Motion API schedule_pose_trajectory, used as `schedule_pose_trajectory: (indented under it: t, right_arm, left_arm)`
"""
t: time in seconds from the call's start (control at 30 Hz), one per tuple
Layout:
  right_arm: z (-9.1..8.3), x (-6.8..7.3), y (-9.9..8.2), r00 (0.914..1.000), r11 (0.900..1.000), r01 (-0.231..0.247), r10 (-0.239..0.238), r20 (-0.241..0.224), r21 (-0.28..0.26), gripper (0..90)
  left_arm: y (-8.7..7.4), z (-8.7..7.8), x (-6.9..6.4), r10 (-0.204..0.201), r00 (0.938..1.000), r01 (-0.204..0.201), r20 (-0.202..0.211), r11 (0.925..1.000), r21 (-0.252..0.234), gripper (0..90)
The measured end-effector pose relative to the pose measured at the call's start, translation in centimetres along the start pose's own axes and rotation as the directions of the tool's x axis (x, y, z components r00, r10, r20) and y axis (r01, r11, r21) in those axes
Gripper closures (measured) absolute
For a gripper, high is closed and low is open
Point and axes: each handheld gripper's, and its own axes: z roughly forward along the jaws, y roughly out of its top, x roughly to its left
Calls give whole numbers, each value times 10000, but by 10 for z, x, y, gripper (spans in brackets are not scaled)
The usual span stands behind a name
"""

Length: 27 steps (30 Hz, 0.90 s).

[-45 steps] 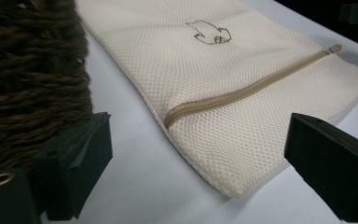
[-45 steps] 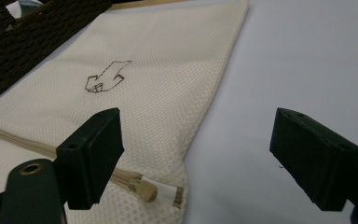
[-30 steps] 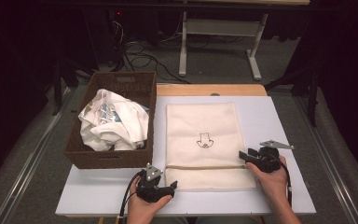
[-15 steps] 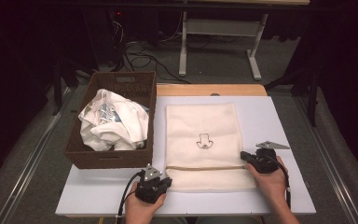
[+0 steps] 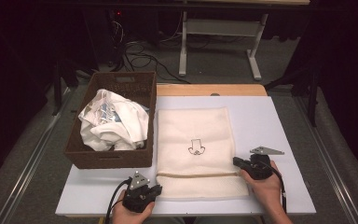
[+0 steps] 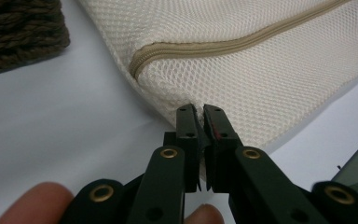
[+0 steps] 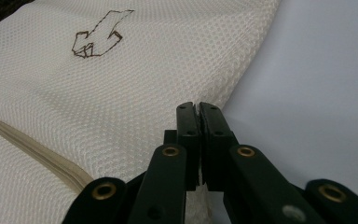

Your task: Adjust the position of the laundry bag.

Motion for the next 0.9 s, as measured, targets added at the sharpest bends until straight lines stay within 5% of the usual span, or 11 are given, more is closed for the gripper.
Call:
schedule_pose_trajectory:
  t: [0.43, 0.6, 0.7, 0.73, 0.9]
  right_arm:
    - [0, 12, -4, 9993, 9998, 171, -168, -332, 87, 885]
    - [-2, 14, -8, 9990, 9997, 224, -218, -401, 136, 855]
    - [-3, 11, -10, 9989, 9991, 426, -425, -177, -1, 594]
    - [-4, 7, -10, 9995, 9998, 148, -152, -275, -131, 470]
    - [-12, 3, -8, 9998, 9991, -93, 86, -167, -411, 279]
  left_arm:
    - [-6, -10, 9, -177, 9998, 177, 11, 9995, 274, 855]
    - [-8, -13, 11, -149, 9988, 127, 469, 9988, 474, 843]
    - [-7, -18, 14, -442, 9981, 443, 435, 9990, -12, 643]
    - [-6, -21, 15, -580, 9970, 598, 511, 9977, -333, 461]
    - [-3, -25, 13, -488, 9944, 571, 939, 9946, -870, 246]
